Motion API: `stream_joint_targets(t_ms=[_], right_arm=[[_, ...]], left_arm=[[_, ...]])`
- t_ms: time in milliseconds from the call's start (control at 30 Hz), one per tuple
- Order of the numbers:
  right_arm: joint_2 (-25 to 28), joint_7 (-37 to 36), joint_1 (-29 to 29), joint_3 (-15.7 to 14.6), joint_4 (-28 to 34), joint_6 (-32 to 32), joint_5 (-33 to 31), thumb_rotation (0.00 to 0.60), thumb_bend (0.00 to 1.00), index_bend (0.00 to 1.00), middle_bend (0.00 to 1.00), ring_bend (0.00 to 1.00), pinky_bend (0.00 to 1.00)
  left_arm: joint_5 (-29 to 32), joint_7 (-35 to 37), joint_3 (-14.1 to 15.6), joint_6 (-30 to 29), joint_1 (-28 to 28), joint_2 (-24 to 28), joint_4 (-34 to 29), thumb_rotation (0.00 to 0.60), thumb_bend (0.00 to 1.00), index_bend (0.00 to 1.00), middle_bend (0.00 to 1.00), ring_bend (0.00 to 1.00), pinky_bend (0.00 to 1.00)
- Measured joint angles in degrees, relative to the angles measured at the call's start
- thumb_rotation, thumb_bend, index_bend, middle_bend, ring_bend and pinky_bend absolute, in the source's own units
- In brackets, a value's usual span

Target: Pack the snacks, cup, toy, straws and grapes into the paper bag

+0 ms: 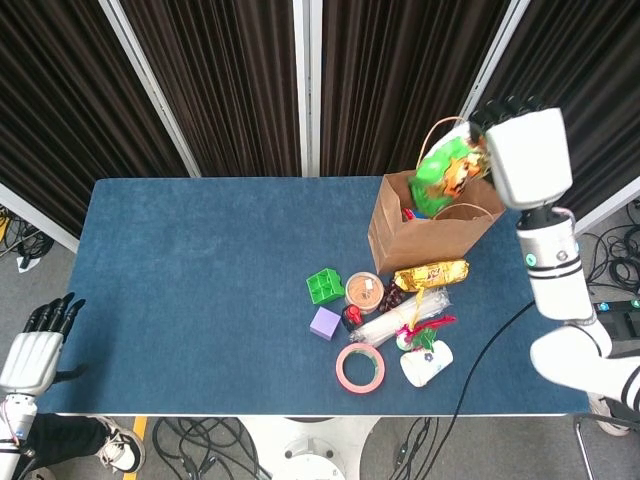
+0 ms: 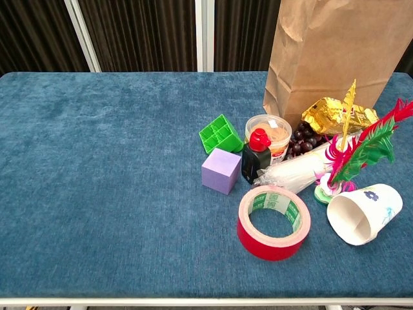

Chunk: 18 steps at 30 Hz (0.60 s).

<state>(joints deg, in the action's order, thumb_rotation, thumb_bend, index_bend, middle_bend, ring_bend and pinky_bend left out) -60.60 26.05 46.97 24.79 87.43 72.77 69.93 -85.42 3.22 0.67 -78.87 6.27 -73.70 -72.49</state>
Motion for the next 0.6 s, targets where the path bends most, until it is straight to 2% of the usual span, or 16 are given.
stream_joint_targets(t_ms=[233,433,600], right_arm=[[-5.83,0.23,1.25,-2.51,-13.85,-1.94,-0.52,0.6,0.28,0.75,0.6,0.54,0.63],[-10.69,-2.17,2.33,-4.42,-20.84,-5.04,-0.4,0.6,0.28,0.75,0.6,0.54,0.63],[-14.38,-3.17,2.97,-5.34,-23.99,-6.68,-0.73,0.6,0.27,0.75,0.6,0.54,0.63]], left_arm=[[0.37,1.1,0.03,0.32,-0.19,0.06,0.93,0.6,0.05,0.07,0.04,0.0,0.11],[0.58,0.9,0.01,0.58,-0.17,0.16,1.39,0.6,0.05,0.07,0.04,0.0,0.11],[0.86,0.79,-0.29,1.23,0.27,-0.06,1.58,0.6,0.05,0.07,0.04,0.0,0.11]])
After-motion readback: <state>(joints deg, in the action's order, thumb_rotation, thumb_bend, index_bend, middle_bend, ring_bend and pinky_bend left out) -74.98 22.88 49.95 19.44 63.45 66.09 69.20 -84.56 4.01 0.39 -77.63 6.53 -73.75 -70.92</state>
